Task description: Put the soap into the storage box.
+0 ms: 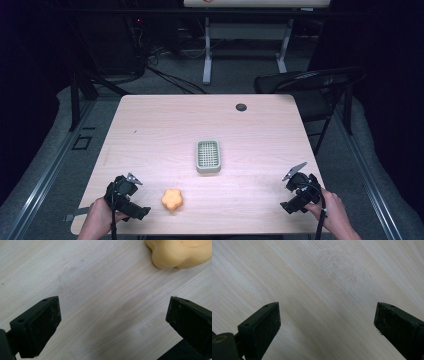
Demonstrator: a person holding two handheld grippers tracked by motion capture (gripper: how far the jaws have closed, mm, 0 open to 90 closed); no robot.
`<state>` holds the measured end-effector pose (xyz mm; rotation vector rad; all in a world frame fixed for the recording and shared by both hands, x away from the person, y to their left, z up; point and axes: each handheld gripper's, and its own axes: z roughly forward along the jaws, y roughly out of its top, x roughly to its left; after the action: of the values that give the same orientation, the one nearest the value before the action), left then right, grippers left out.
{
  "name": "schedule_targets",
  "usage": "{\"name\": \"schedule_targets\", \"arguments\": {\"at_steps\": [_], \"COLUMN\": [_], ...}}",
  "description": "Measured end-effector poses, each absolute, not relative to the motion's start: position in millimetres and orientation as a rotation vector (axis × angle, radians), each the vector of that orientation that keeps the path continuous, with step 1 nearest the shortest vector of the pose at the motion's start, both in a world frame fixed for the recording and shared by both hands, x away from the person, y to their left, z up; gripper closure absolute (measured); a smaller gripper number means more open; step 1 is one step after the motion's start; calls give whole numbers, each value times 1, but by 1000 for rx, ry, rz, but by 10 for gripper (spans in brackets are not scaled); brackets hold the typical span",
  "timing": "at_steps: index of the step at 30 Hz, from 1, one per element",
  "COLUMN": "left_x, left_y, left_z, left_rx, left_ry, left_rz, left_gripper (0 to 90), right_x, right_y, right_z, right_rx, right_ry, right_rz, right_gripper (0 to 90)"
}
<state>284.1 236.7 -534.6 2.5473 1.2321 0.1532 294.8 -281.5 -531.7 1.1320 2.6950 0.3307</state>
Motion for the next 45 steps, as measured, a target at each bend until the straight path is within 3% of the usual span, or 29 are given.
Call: {"name": "schedule_targets", "arguments": {"at_steps": [12, 40, 45], "left_x": [281, 289, 290], "left_y": [232, 171, 167], "left_z": [-530, -526, -529], "left_rx": [2542, 2550, 2571], "left_ry": [1238, 1020, 1003], "left_rz": [162, 149, 145], "left_gripper": [1, 0, 0], "right_x": [295, 295, 291], "right_y": [-280, -283, -276], "right_z": [-533, -530, -524], "right_rx": [1124, 1166, 1105], "right_ry": [2711, 2661, 2637], "right_rz": [321, 442, 467], "right_gripper": [59, 30, 112]}}
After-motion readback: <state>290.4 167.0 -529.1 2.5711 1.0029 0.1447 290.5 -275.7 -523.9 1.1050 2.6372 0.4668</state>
